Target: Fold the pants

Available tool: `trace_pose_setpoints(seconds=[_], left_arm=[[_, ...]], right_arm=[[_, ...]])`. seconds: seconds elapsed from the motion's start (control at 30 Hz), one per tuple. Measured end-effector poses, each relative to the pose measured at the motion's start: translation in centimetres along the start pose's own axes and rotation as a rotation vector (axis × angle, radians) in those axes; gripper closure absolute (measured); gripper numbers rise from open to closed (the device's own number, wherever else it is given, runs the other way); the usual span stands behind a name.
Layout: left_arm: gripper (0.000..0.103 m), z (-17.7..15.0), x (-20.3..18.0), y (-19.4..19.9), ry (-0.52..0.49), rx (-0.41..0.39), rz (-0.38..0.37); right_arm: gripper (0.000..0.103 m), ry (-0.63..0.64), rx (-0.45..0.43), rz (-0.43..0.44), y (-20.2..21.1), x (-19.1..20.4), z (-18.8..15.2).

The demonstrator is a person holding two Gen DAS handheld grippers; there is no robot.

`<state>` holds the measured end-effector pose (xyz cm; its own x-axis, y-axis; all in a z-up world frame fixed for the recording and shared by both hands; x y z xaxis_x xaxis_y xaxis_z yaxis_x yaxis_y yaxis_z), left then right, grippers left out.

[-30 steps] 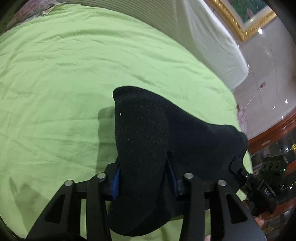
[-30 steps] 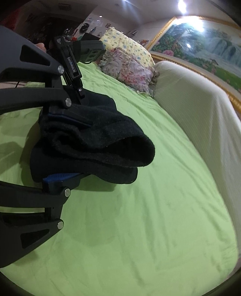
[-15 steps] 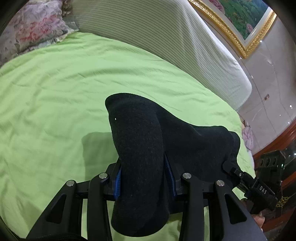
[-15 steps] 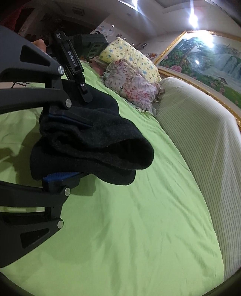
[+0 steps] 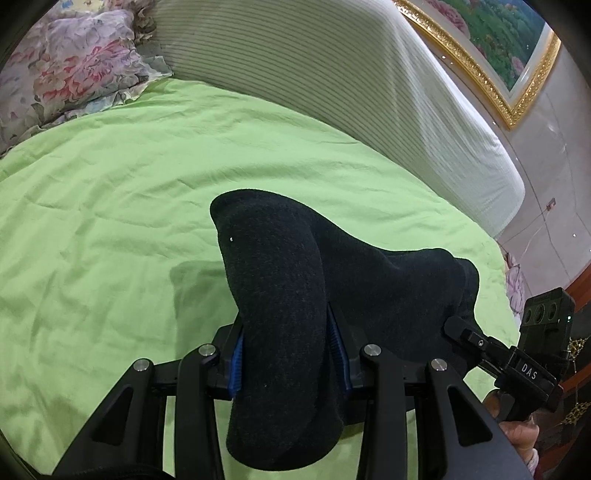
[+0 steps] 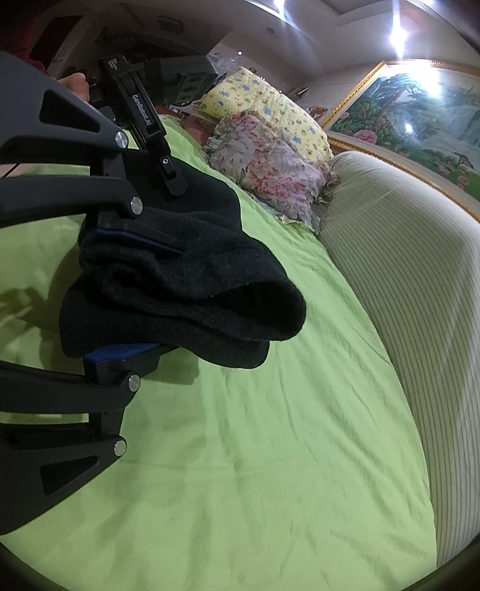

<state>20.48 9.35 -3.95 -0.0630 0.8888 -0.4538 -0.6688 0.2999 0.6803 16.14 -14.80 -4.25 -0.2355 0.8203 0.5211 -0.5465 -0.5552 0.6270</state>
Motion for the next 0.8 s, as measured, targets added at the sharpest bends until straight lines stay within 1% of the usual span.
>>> trace_pose_setpoints(seconds=[0.1,0.23,0.3,0.37,0.4,0.47,0.53,0.57,0.63,0.8], left_arm=[[0.065,-0.1,0.9,-0.9,0.024,0.012,-0.001],[0.065,-0.2,1.3,-1.2,0.012,0.016,0.004],[0.061,-0.4,1.7,-1.5,0.012,0.024,0.009],[0.052,-0.9,2.0,-1.9,0.014,0.032,0.017],[0.050,-1.1,2.3,-2.1,0.017,0.032,0.025],[0.042,-1.5,2.7,-2.3,0.022,0.034,0.032],[0.038,-2.0,2.9,-2.3,0.028,0.018,0.042],[0.036,-2.1,2.9,-2.4,0.028,0.014,0.050],[0.036,-2.4,3.0,-2.5,0.022,0.015,0.058],[0.031,-2.5,2.6,-1.9,0.012,0.007,0.092]], right_arm=[[0.058,0.000,0.024,-0.020,-0.8,-0.6,-0.1],[0.056,-0.022,0.040,-0.023,-1.1,-1.7,-0.1],[0.051,-0.035,0.055,-0.038,-1.4,-2.3,-0.2],[0.048,-0.032,0.057,-0.069,-1.5,-2.9,-0.4],[0.046,-0.026,0.055,-0.082,-1.4,-3.2,-0.6],[0.045,-0.009,0.050,-0.101,-1.3,-3.6,-0.8],[0.038,0.015,0.037,-0.134,-1.1,-3.9,-1.0],[0.031,0.028,0.030,-0.156,-1.0,-4.0,-1.0],[0.030,0.049,0.025,-0.168,-0.9,-3.9,-0.9],[0.030,0.070,0.013,-0.194,-0.4,-3.3,-0.6]])
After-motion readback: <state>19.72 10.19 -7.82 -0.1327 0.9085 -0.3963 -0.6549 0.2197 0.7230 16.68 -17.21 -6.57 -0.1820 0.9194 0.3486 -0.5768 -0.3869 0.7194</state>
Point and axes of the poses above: each gripper's, at about its wrist camera, not at the fingertips, and y roughly against the way its jaws point, x to its left, z to its top, the point moved 4 cm from there along -y, roughly the way its jaws point, and after that the axes turned 3 degrees about -z, right-handed, at the moved point
